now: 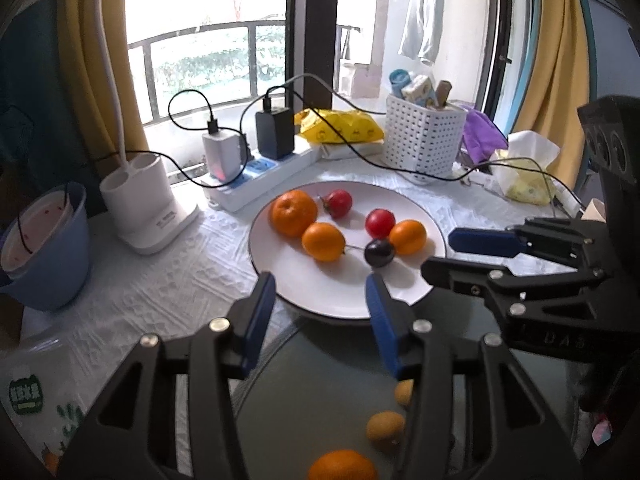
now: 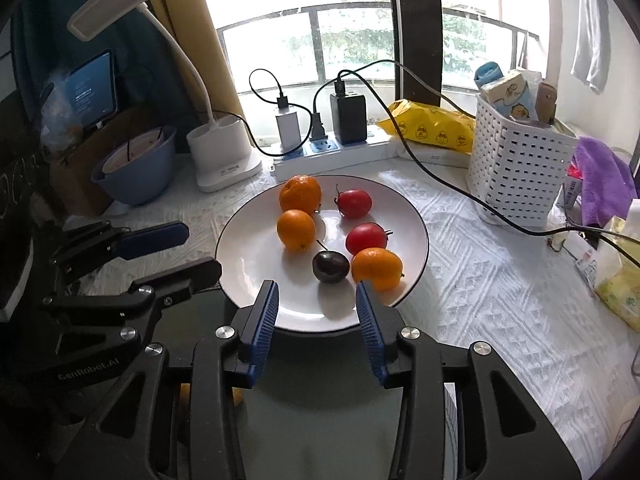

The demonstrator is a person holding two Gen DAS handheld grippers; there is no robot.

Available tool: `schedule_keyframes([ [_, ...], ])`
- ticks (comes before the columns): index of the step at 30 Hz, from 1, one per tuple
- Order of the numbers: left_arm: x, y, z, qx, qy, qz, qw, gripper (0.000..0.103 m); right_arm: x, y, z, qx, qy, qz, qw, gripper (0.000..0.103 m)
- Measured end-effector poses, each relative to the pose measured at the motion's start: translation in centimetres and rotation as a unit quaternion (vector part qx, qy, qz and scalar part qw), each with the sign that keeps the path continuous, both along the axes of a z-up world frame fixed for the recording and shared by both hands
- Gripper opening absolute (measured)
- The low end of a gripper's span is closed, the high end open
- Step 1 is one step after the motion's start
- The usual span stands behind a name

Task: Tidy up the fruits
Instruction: 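Carry the plum and orange to the white plate and open both tools, then move both open tools back over the remaining fruits on the lazy susan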

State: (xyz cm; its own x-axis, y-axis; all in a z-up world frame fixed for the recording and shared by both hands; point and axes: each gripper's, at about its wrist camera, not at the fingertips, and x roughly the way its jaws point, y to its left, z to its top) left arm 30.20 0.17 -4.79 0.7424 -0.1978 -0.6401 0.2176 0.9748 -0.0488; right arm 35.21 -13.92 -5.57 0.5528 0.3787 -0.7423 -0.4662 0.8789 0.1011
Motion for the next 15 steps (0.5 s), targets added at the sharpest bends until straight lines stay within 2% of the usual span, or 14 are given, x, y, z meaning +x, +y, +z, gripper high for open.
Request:
schedule_keyframes([
  [15,-4.8,1.1,1.1,-0.006,-0.014,0.019,0.9997,0.048,-3.9,0.3,2.0,0.002,-0.022,0.011,1.0,0.043],
])
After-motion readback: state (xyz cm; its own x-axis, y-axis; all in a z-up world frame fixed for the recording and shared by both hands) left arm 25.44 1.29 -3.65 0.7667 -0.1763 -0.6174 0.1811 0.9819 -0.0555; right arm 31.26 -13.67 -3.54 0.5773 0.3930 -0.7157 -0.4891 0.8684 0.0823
